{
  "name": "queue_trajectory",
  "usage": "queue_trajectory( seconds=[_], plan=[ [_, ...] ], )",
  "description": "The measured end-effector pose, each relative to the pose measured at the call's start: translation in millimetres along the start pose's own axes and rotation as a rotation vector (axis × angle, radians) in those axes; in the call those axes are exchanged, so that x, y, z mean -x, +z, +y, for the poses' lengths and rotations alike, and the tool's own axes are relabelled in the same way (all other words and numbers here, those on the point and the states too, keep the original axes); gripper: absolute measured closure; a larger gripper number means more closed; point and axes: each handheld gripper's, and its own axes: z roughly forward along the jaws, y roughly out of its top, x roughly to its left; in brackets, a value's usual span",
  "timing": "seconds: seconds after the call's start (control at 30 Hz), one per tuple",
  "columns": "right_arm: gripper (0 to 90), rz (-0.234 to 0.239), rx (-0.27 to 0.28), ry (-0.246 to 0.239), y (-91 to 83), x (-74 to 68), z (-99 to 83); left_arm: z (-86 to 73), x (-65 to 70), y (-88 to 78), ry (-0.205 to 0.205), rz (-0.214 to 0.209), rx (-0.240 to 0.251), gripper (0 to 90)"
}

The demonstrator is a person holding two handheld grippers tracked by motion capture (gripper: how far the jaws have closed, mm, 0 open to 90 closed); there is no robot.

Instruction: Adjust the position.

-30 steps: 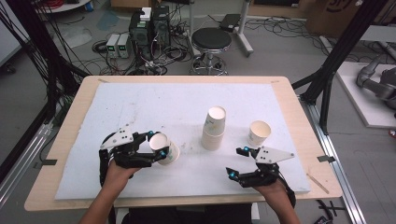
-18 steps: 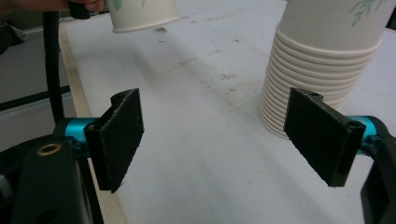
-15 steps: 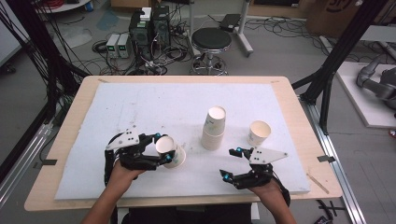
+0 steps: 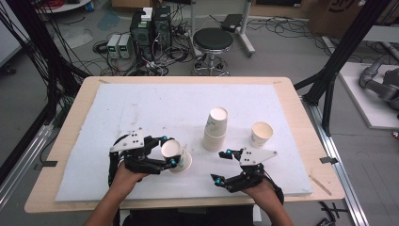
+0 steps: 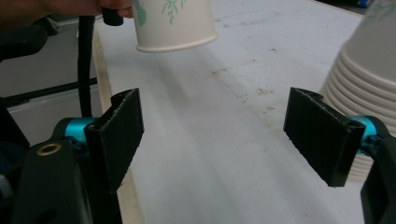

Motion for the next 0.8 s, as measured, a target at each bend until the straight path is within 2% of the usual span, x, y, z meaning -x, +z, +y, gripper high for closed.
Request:
queue_trajectory(
  seconds=[0.4,0.8],
  plan=[
    [20.5,0.091,-0.016,-0.046,25.4,-2.1,19.9,1.7,4.3,8.2,0.018,-0.052,-0.021,34.5],
    [20.5,0.149,-0.04,-0.061,40.7,-6.7,24.2,0.5,8.5,19.6,0.024,-0.102,-0.042,34.4]
  ],
)
